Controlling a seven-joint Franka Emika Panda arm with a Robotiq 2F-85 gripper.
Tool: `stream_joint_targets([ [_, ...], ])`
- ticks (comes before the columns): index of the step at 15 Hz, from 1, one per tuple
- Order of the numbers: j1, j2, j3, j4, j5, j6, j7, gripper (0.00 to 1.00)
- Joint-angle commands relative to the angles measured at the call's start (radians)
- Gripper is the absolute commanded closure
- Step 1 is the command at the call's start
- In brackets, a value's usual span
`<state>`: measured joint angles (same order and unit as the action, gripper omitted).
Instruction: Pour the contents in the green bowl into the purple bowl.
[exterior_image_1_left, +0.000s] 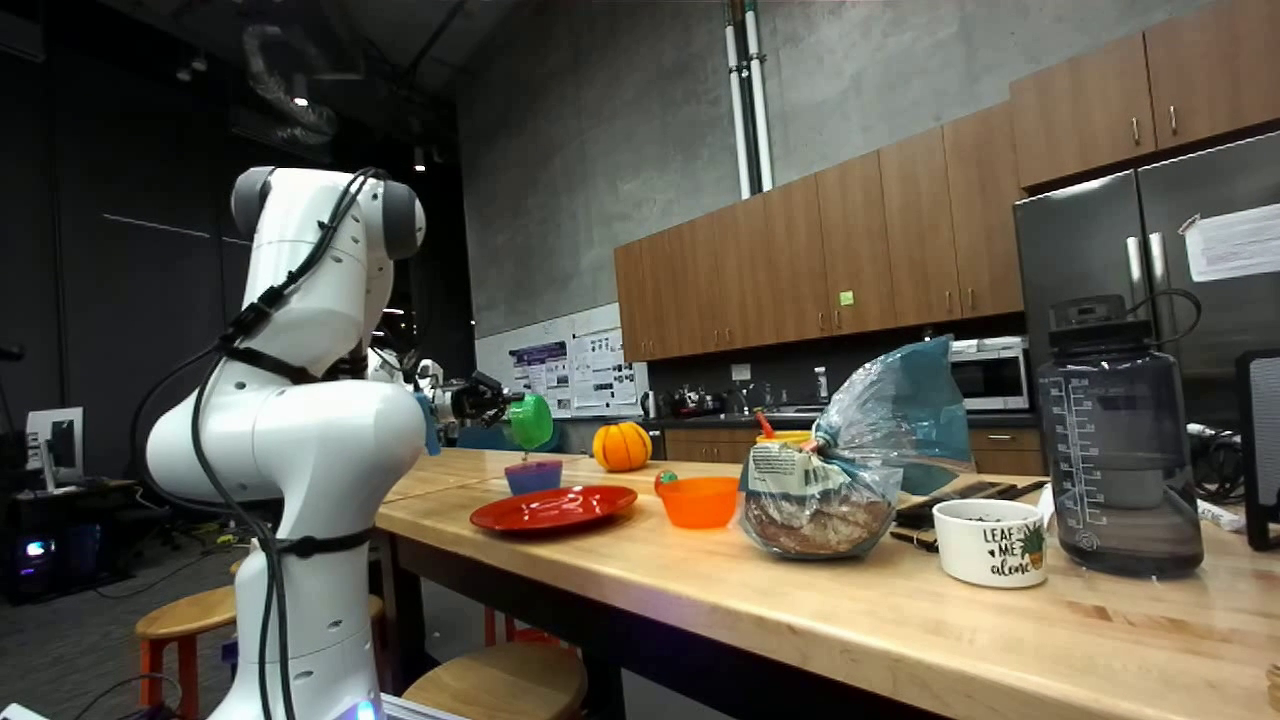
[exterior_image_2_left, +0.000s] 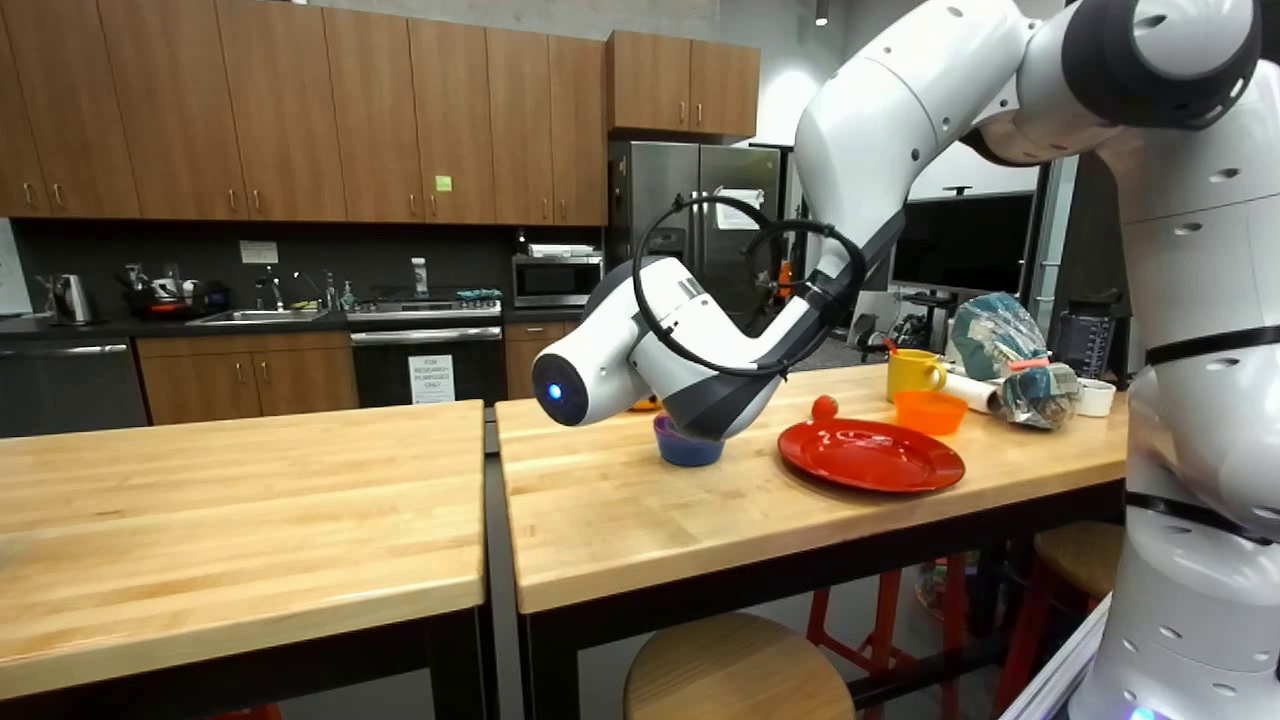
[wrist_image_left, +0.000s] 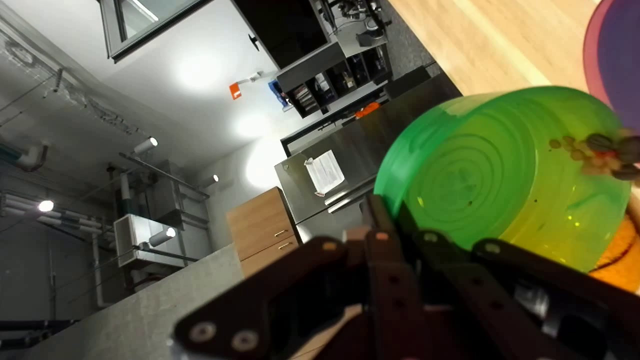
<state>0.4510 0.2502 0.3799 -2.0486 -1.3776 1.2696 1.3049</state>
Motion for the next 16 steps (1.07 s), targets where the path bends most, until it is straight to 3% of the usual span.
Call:
stream_joint_targets([
  [1,0.007,0.041,-0.005,0.029,-0.057,-0.057,-0.008,0.99],
  [4,0.003,0.051,-0.008,0.035,-0.087,-0.079,-0.007,0.99],
  [9,-0.032,-0.036,0.006,0.069,-0.010,-0.001,0.031,0.99],
  [16,-0.100,-0.223,-0.016,0.070,0.205,0.350,-0.003,0.99],
])
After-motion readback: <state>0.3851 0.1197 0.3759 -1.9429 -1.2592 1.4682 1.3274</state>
